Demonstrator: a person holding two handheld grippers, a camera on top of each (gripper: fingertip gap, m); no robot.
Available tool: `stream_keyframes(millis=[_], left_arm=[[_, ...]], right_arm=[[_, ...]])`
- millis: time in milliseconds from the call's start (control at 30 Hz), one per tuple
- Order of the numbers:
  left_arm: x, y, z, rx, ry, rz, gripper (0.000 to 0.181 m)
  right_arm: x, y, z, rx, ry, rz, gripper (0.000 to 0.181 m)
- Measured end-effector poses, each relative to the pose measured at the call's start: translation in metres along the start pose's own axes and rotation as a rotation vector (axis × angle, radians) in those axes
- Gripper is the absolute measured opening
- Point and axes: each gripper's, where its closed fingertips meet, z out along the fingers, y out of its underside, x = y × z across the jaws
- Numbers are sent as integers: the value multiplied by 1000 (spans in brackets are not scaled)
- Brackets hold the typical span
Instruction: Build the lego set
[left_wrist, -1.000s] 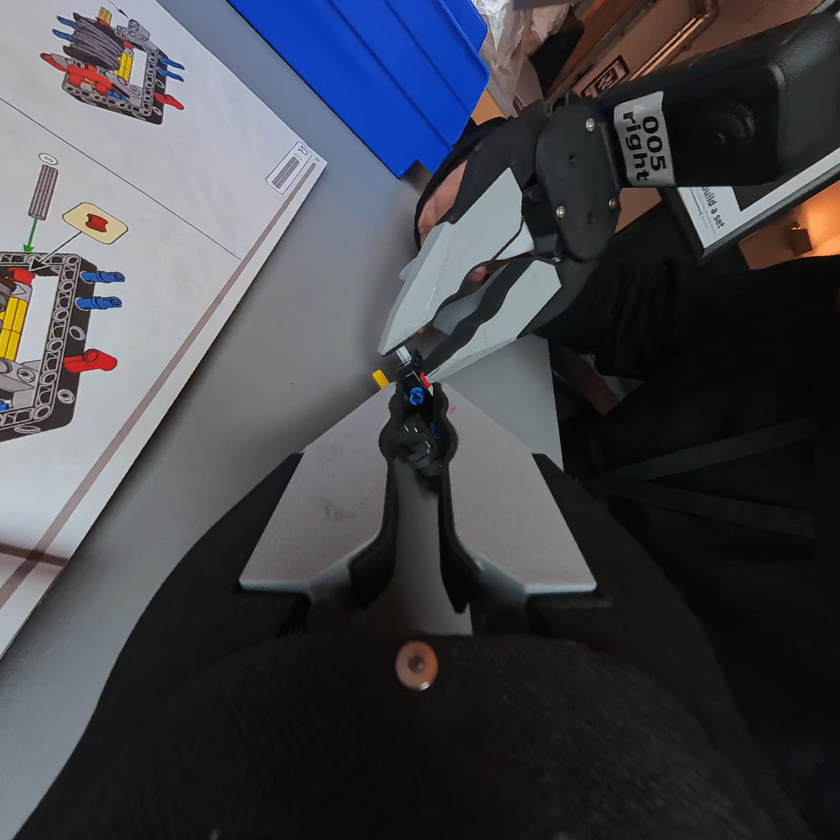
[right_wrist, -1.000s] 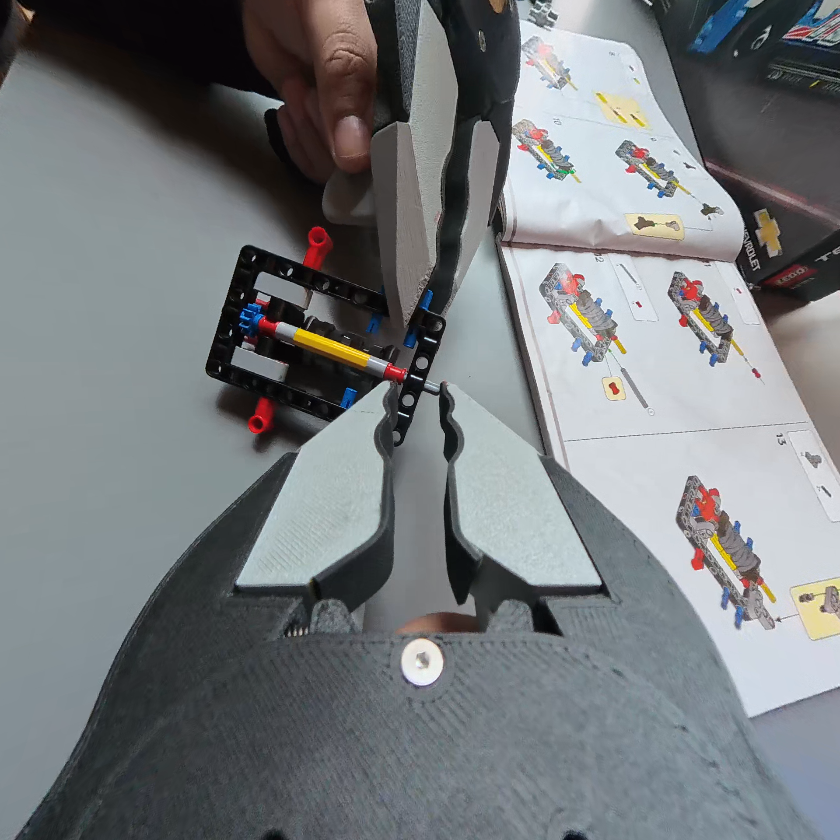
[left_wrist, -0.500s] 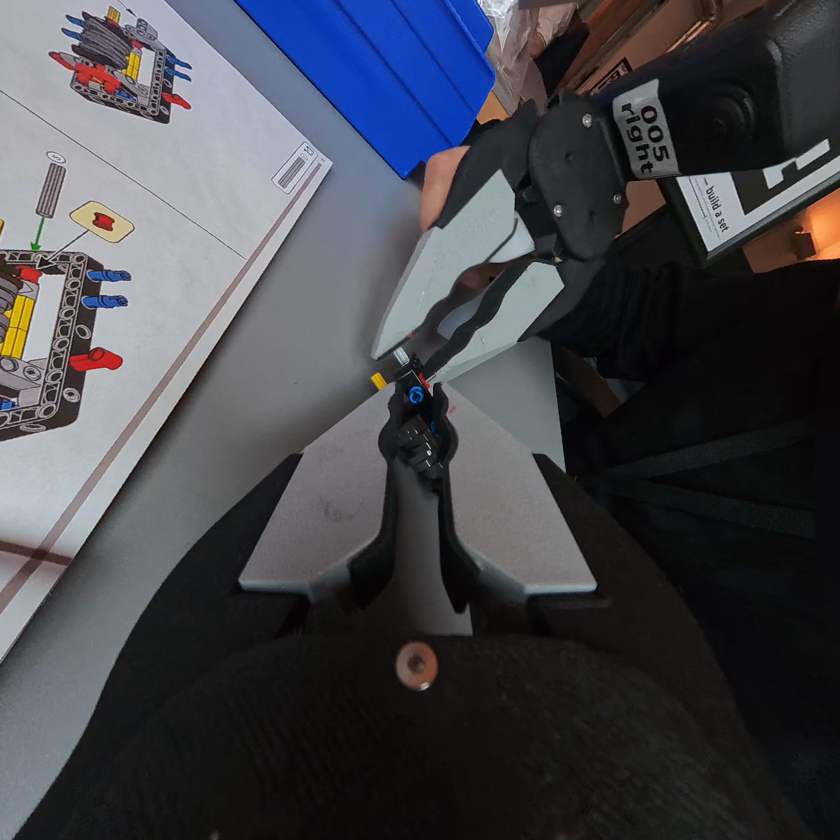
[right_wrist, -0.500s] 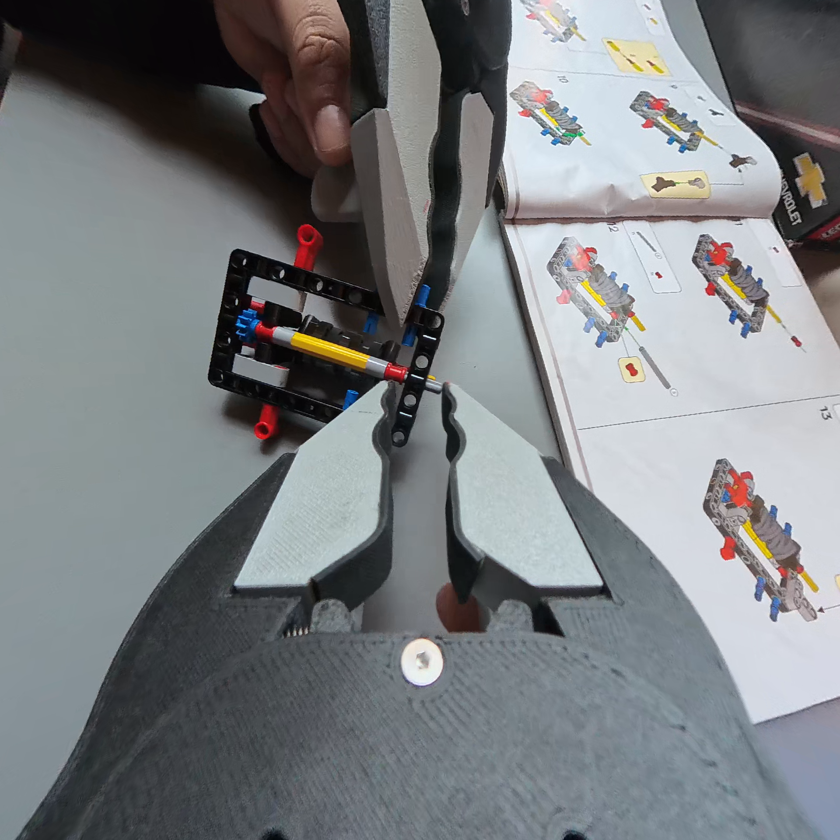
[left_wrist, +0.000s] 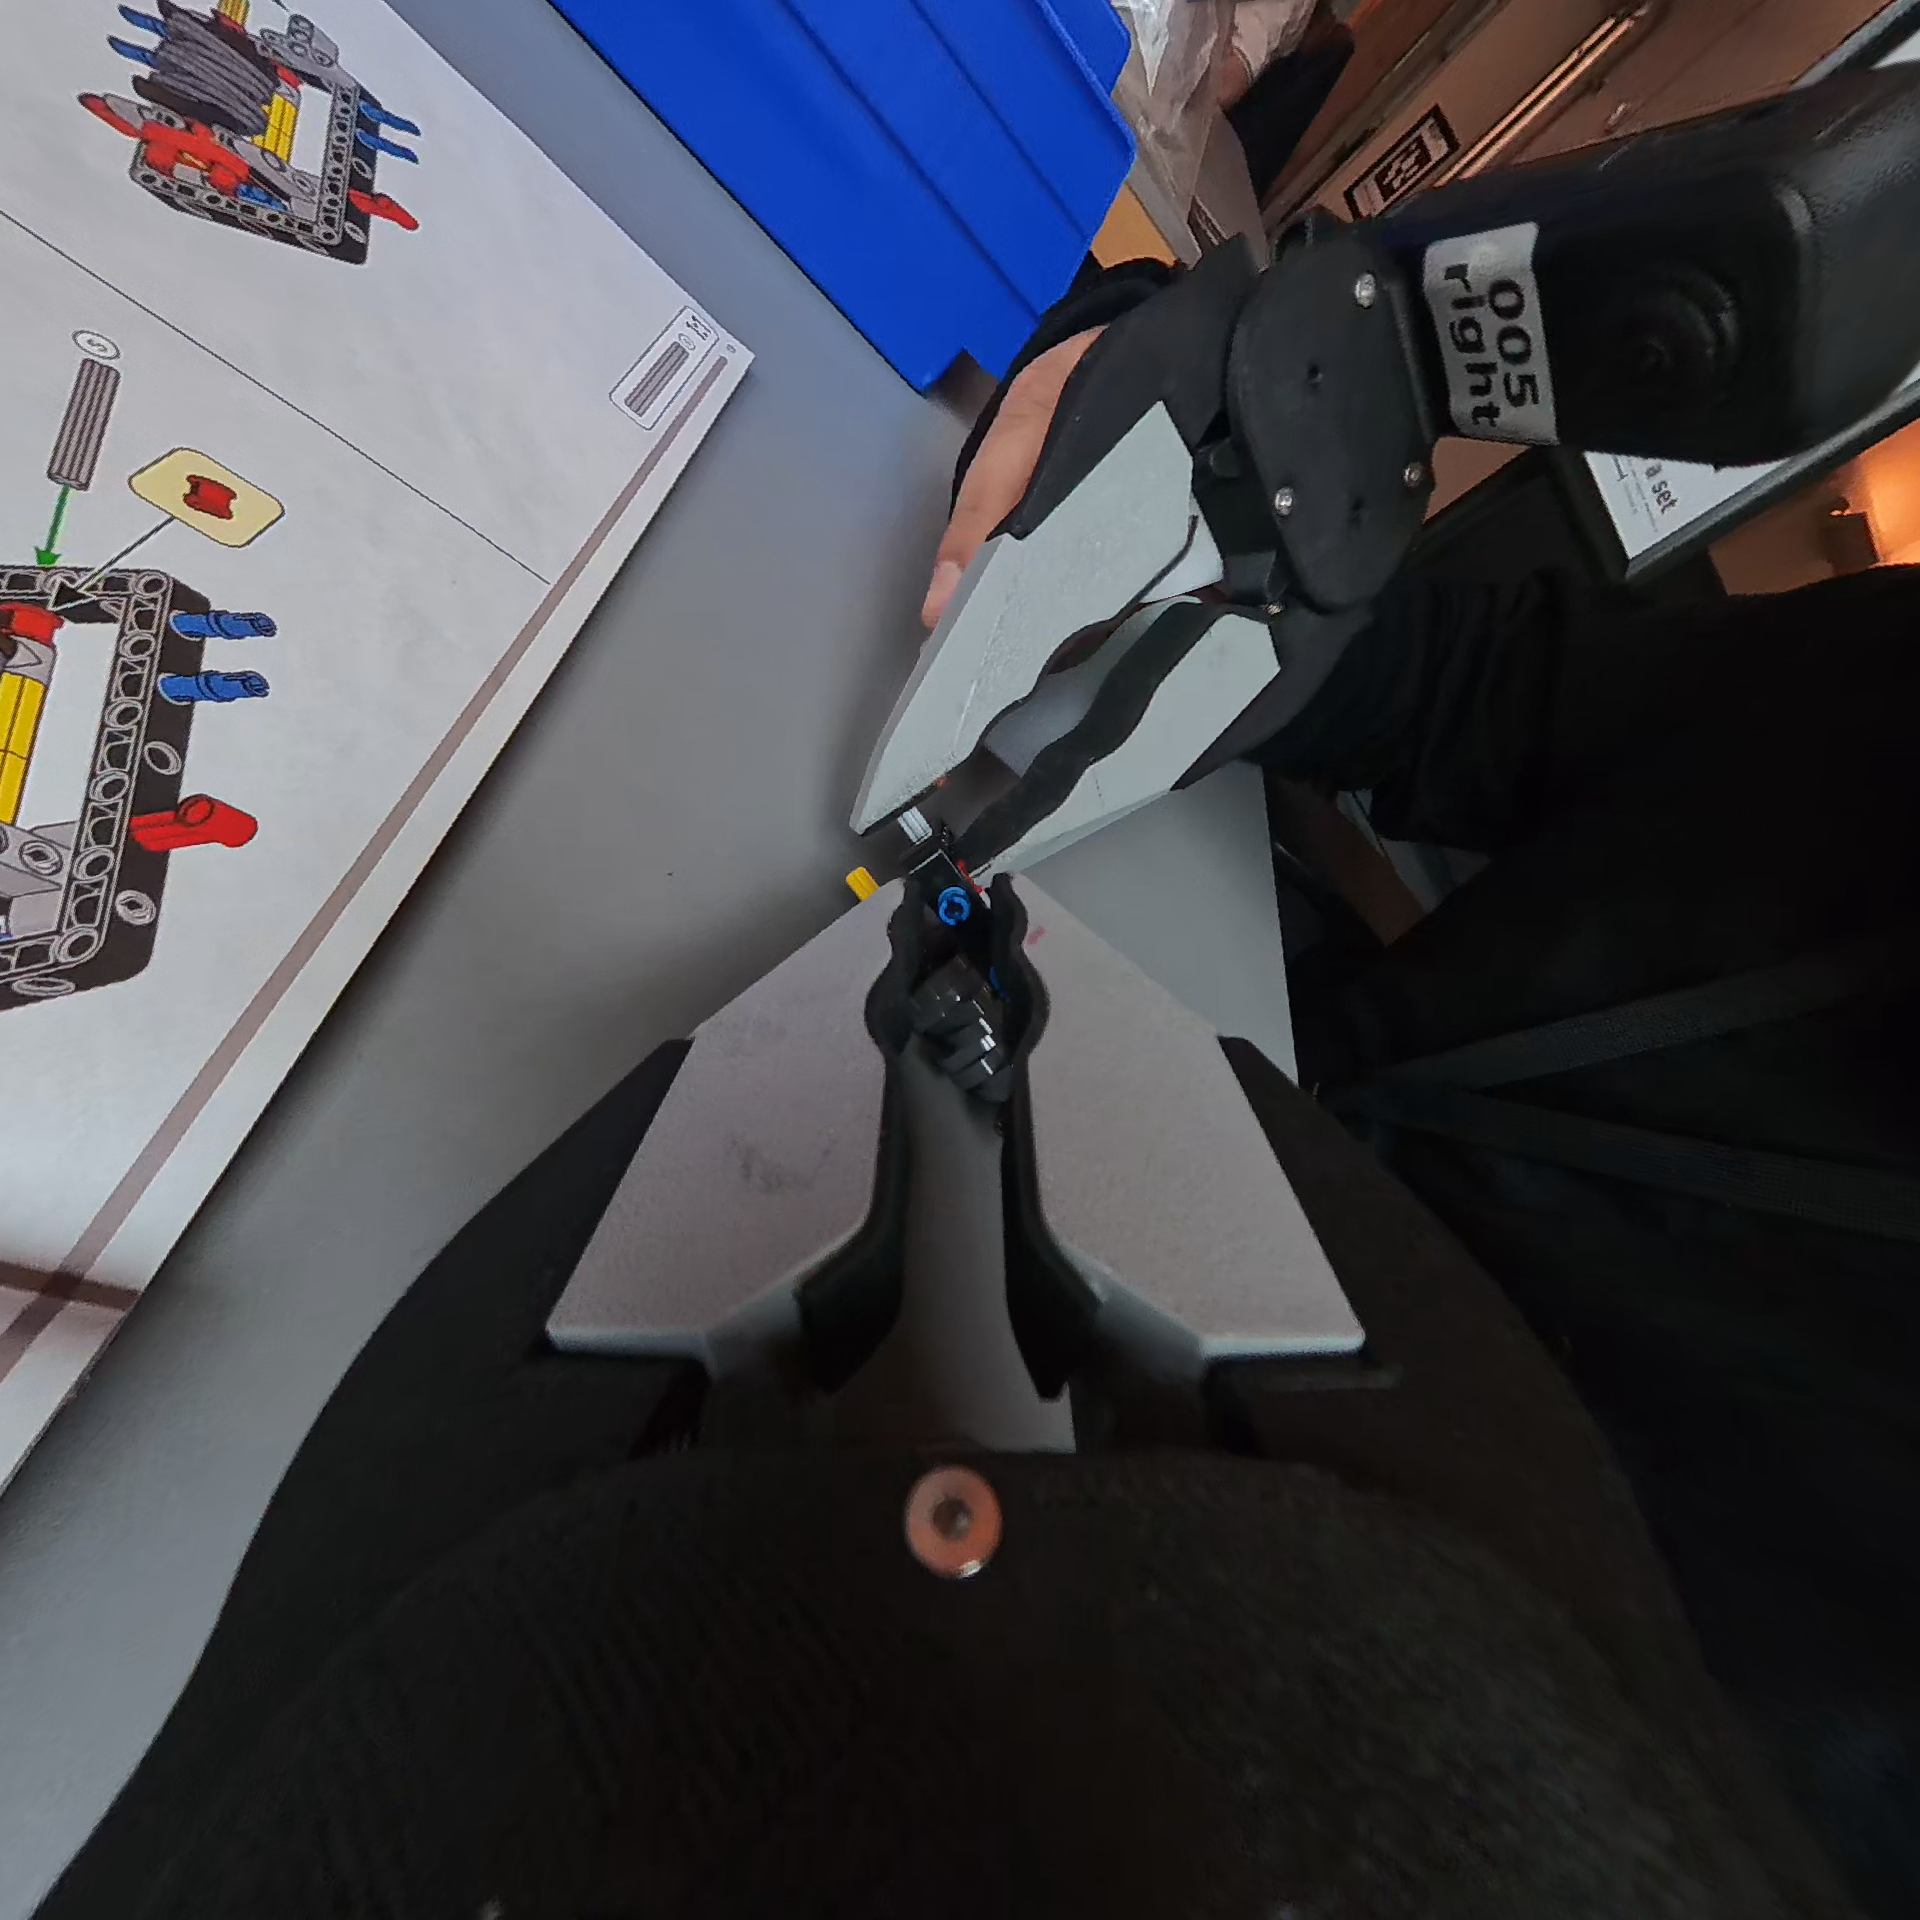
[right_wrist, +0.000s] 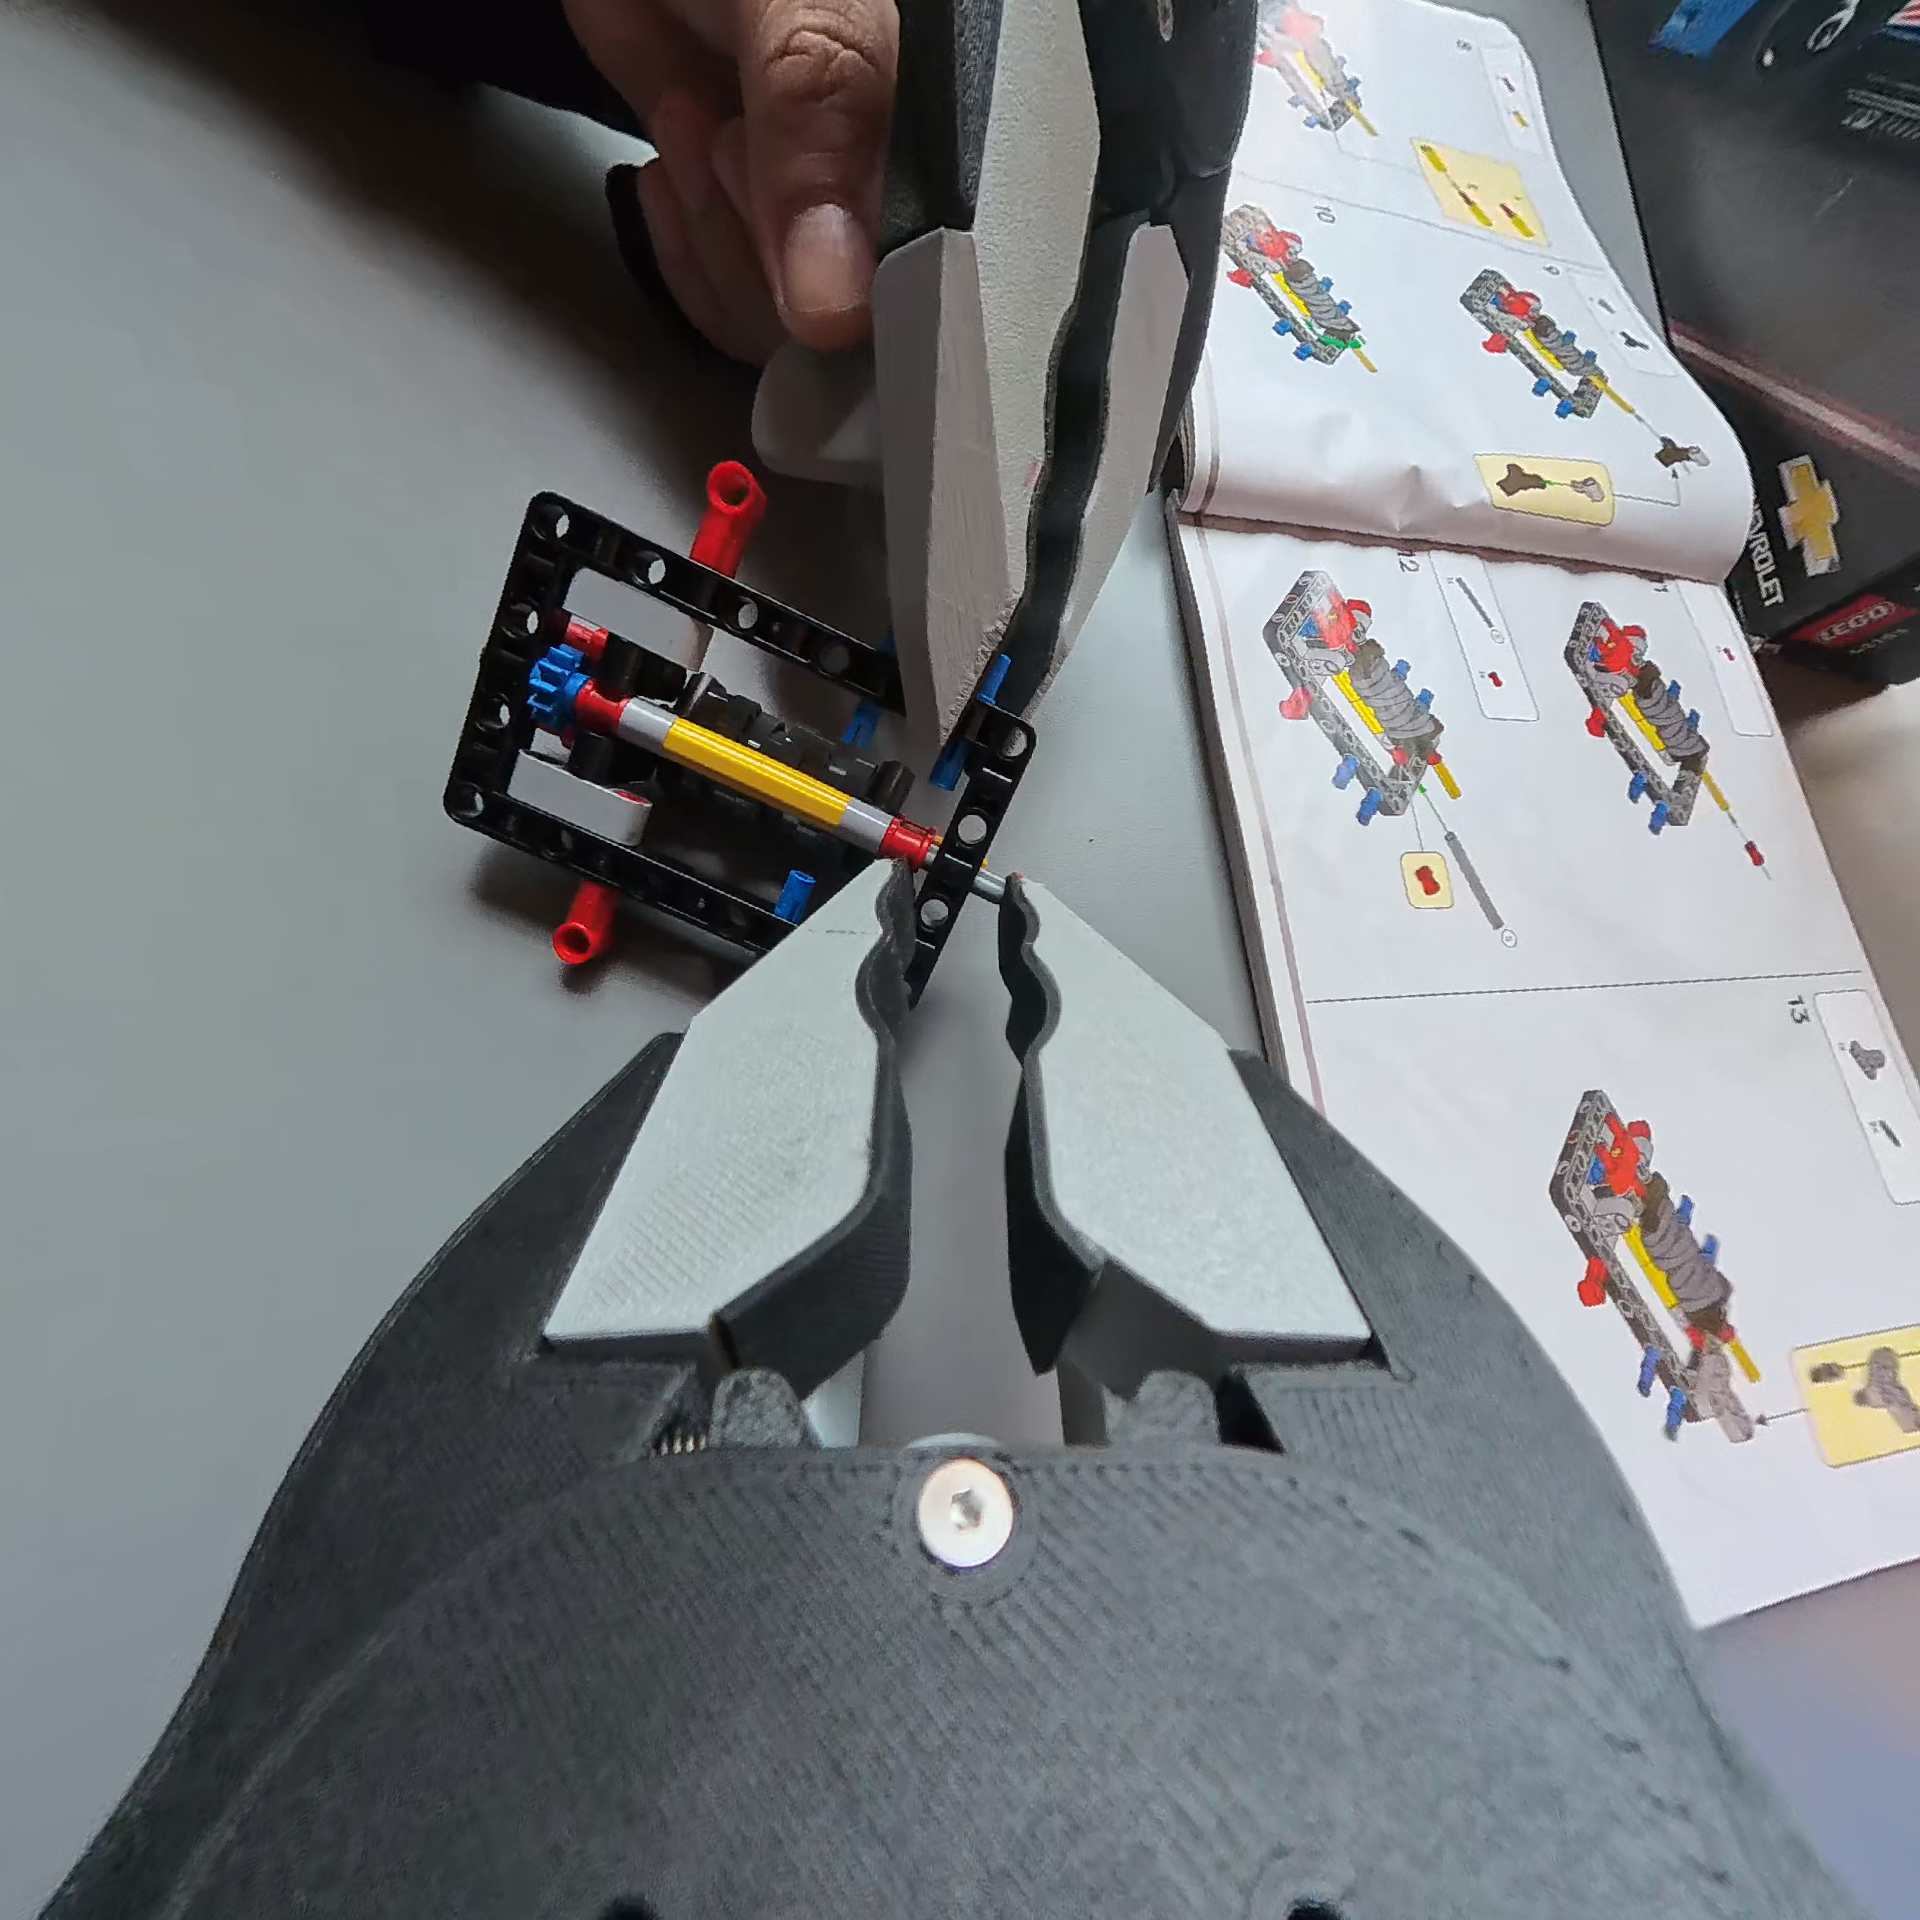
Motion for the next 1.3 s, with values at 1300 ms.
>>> stream_keyframes(millis=[1300], left_arm=[[32,-23,-29,174,-68,453,6]], right_arm=[[16,-27,-36,389,-142,332,43]])
